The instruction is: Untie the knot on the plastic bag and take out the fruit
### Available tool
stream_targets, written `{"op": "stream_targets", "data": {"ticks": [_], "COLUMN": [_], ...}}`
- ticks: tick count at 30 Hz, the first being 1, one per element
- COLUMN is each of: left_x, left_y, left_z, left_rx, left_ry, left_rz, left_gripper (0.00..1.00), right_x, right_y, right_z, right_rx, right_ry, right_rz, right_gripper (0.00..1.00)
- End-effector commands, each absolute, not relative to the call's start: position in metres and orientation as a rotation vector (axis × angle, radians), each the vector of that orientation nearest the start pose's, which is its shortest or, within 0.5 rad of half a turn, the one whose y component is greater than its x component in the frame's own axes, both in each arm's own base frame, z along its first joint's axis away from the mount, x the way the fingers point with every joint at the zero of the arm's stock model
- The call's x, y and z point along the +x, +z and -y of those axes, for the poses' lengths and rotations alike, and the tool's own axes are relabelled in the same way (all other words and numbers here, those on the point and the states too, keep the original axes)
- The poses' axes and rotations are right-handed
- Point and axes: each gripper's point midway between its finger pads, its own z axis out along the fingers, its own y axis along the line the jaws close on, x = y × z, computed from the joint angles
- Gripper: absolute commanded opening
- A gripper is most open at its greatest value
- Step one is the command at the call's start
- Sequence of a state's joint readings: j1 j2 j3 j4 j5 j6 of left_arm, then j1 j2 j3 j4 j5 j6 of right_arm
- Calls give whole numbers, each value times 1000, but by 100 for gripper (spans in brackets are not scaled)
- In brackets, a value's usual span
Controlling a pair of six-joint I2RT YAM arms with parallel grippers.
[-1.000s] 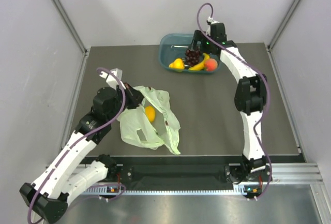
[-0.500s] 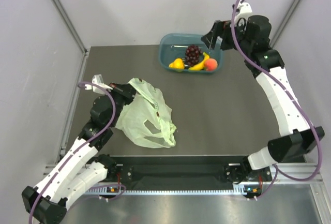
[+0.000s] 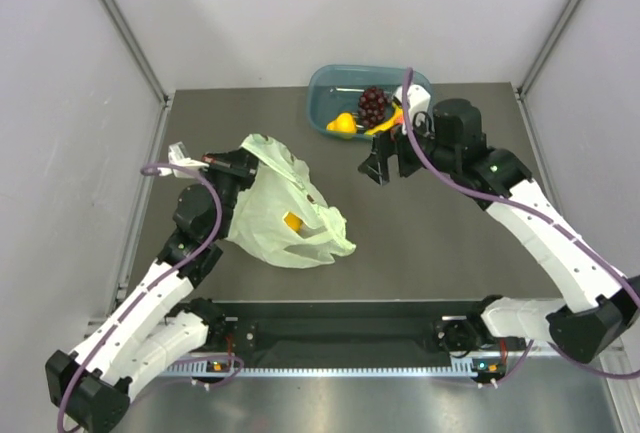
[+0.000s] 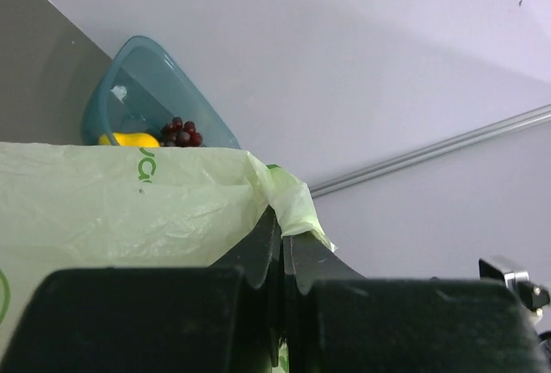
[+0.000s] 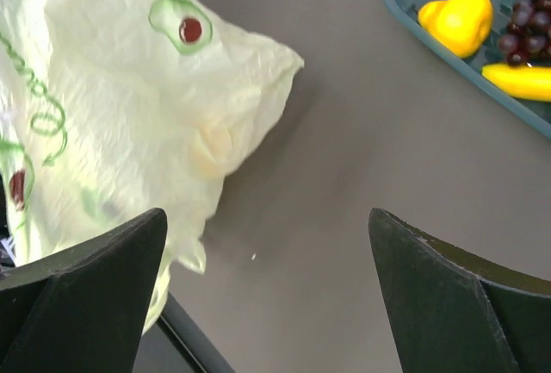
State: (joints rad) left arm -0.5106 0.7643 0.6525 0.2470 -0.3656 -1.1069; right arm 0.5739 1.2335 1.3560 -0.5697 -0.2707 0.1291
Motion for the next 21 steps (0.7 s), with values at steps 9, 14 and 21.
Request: {"op": "stream_targets", "data": {"ticks": [9,14,21], "left_x": [308,311,307], "left_y": [394,374,361], "left_z": [124,125,122], "left_rx": [-808,-841,-850], "left_ry": [-1129,-1109,-1080], "left_rz": [-1116,-1160,-1203], "left_gripper": [0,0,0], "right_x": [234,203,197], "right_y": [324,316,301], "right_z": [-256,-290,-325], "right_rx": [-783,-931,-920], "right_ry": [743,811,864], "right_rz": [-1880,-1830,-1854], "right_gripper": [100,100,100]}}
